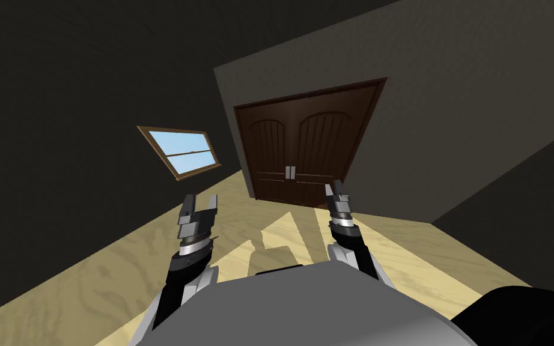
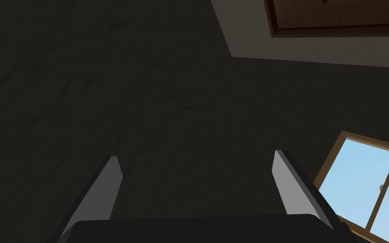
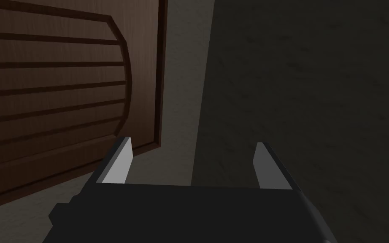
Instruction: Pull the door open
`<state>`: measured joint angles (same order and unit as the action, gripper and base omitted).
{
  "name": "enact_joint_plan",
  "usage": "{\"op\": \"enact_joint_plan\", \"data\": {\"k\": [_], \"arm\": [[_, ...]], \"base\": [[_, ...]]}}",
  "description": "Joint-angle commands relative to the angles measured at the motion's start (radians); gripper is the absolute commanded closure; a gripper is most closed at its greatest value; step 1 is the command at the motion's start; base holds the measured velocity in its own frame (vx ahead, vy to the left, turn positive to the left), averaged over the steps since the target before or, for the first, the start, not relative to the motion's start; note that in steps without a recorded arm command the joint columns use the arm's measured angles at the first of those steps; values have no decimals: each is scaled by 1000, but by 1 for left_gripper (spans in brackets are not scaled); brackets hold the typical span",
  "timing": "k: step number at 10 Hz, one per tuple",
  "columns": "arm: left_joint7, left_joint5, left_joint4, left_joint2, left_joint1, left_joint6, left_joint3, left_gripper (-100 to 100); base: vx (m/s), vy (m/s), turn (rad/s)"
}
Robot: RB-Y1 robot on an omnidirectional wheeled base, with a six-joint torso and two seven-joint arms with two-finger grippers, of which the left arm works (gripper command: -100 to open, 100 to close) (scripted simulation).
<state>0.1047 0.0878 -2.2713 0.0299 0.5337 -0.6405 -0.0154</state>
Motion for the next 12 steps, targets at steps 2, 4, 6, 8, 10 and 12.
{"op": "enact_joint_plan", "data": {"k": [2,4,6,8,10,12], "arm": [[-13,-17,45,12,-21,18,-5,-100],[-26,-32,88,21,-42,36,-9,-100],[-38,-47,129,28,-62,52,-13,-100],[-51,-64,174,35,-83,70,-18,-100],[-65,-82,224,42,-107,90,-23,-100],[-75,-95,259,45,-124,104,-27,-100]], "base": [[154,-65,-113],[189,-43,-132],[152,-41,-116],[138,-64,-125],[142,-66,-143],[146,-74,-113]]}}
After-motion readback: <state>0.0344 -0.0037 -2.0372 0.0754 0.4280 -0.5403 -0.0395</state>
